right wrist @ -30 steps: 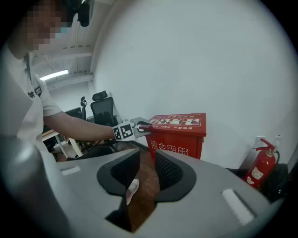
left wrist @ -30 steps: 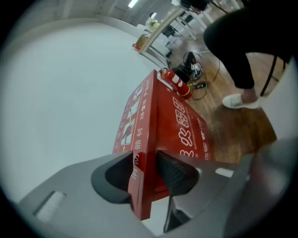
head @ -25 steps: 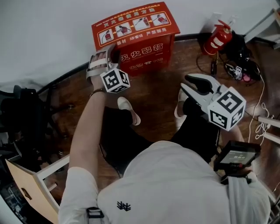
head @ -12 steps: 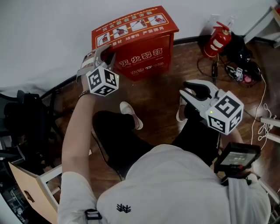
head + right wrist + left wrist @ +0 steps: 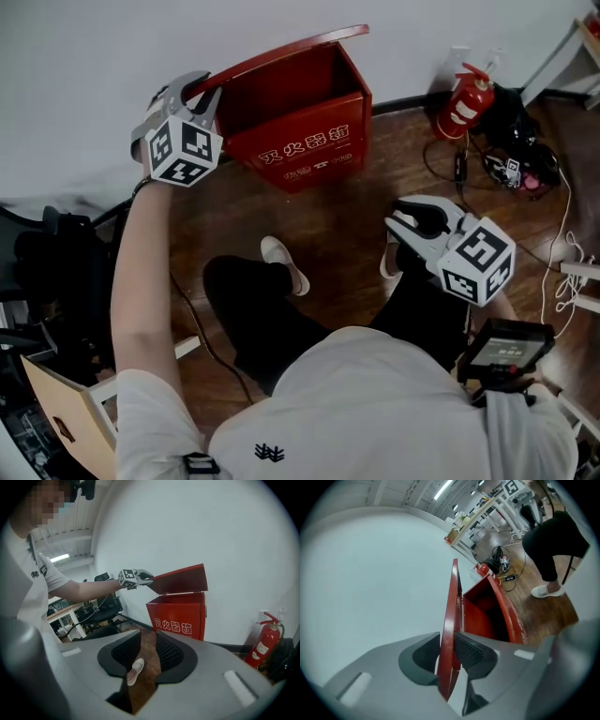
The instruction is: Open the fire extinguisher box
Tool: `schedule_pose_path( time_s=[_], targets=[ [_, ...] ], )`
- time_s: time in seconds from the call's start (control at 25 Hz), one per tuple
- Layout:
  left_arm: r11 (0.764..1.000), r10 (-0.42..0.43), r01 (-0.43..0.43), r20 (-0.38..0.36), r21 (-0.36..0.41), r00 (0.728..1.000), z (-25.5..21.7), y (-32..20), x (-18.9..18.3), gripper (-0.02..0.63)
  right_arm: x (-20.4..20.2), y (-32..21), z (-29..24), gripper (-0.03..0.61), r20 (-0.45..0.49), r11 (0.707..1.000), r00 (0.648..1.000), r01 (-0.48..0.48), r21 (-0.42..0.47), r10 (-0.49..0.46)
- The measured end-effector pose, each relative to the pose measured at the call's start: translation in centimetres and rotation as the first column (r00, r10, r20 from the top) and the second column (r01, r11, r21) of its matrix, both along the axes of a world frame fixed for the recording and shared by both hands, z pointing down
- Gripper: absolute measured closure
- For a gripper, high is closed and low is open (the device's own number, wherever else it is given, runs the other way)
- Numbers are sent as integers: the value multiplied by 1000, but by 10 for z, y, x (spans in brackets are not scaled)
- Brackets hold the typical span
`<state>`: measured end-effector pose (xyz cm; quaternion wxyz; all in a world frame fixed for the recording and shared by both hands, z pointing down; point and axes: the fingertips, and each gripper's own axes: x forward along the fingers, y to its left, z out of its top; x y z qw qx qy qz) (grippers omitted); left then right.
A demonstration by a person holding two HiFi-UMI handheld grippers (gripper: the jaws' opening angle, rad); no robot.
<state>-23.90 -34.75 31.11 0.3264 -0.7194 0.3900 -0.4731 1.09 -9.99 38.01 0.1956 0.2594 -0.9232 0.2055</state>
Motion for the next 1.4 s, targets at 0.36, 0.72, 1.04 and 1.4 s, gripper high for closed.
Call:
schedule_pose_path(
  time_s=[0.36,0.72,1.04,1.4],
  targets=[
    [997,-69,71,-50,42,996,-38,-67,-15,518,1,2,7,474,-5,1000,1000,7,-10,-7],
    [985,-150,151,-12,82,989,-51,-125,-30,543,1,-1,11,474,-8,1000,1000,1,-22,-1],
    [979,-183,182,3,91,983,-55,-141,-38,543,-2,0,14,474,-9,999,1000,3,-35,-3],
    [980,-187,185,21,77,982,-47,-158,-37,541,-1,-13,19,474,-8,999,1000,-4,-37,4]
  ],
)
